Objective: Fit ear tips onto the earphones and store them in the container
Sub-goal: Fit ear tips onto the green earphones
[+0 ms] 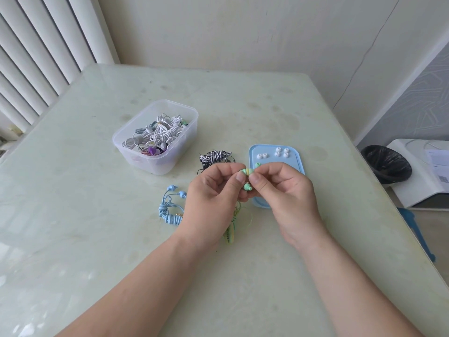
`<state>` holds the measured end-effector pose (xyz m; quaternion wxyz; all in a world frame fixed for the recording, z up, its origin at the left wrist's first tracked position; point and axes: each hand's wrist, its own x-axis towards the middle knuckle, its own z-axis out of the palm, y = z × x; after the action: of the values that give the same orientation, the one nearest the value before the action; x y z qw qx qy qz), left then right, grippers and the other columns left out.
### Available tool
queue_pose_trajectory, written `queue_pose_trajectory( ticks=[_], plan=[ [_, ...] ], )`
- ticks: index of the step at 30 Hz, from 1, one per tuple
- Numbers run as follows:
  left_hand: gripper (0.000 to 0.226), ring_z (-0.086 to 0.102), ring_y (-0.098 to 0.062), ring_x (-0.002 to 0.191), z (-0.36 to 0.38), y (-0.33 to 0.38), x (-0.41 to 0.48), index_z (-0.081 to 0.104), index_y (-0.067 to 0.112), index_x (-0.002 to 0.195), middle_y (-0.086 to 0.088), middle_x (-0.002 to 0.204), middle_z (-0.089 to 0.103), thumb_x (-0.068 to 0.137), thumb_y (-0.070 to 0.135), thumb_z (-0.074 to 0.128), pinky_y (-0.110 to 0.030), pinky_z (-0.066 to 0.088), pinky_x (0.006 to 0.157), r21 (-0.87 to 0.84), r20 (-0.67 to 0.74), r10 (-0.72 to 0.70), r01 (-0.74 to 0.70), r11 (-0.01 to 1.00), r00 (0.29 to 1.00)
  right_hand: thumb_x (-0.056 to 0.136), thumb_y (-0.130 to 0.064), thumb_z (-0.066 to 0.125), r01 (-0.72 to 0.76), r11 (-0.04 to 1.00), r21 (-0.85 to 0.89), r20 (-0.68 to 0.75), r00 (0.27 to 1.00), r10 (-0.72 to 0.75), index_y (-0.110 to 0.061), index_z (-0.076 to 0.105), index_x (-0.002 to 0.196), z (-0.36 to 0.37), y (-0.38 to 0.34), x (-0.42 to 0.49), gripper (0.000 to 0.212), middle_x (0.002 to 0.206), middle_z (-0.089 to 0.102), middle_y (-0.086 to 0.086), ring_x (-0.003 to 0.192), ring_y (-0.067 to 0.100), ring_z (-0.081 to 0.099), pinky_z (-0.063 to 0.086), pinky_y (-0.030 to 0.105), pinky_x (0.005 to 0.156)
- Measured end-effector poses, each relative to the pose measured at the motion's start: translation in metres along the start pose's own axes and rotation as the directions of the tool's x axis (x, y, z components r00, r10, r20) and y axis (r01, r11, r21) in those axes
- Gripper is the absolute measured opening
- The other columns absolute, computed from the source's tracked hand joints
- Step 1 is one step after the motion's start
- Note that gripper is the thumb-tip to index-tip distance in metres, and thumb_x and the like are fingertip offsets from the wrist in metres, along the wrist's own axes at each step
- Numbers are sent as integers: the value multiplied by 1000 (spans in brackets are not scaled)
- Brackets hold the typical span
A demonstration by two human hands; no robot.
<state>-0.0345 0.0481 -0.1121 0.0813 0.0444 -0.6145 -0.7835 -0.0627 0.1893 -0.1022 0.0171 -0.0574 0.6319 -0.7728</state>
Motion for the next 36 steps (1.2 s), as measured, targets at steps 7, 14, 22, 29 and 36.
queue_pose_trajectory(
  ticks=[7,14,22,29,36],
  plan=[
    [12,65,-21,73,-3,0,3,70,1,110,-12,89,74,101,8,65,-33,55,71,-36,-18,-41,40,999,999,89,4,73,113,984,-134,0,993,-114,-5,73,92,-1,-1,-1,9,84,78,9,76,23,73,59,29,74],
    [10,68,-29,80,-1,1,2,72,3,107,-24,96,75,101,8,65,-32,54,71,-28,6,-34,34,999,999,88,3,73,41,999,-29,-50,998,-42,-6,71,91,-1,-5,0,10,86,77,12,76,26,72,62,43,79],
    [11,70,-28,81,-3,0,3,71,1,108,-25,99,75,101,7,65,-37,56,76,-15,31,-59,60,998,998,89,3,73,44,994,-96,-29,998,-47,-10,78,99,-2,-2,-1,17,89,80,8,76,21,76,60,29,77],
    [16,66,-19,72,-2,2,4,68,-5,114,-17,96,74,101,3,63,-44,60,84,-158,26,-122,125,980,992,97,7,60,118,979,-167,43,993,-112,-3,73,118,-4,1,-5,27,104,77,12,91,23,75,61,33,81],
    [17,67,-22,74,-3,5,5,69,-1,114,-13,93,74,98,-2,63,-37,58,80,-263,44,-190,195,945,981,98,0,62,54,967,-249,-107,991,-83,-8,74,117,-6,-8,-1,24,96,79,5,82,17,75,60,27,75]
  ],
)
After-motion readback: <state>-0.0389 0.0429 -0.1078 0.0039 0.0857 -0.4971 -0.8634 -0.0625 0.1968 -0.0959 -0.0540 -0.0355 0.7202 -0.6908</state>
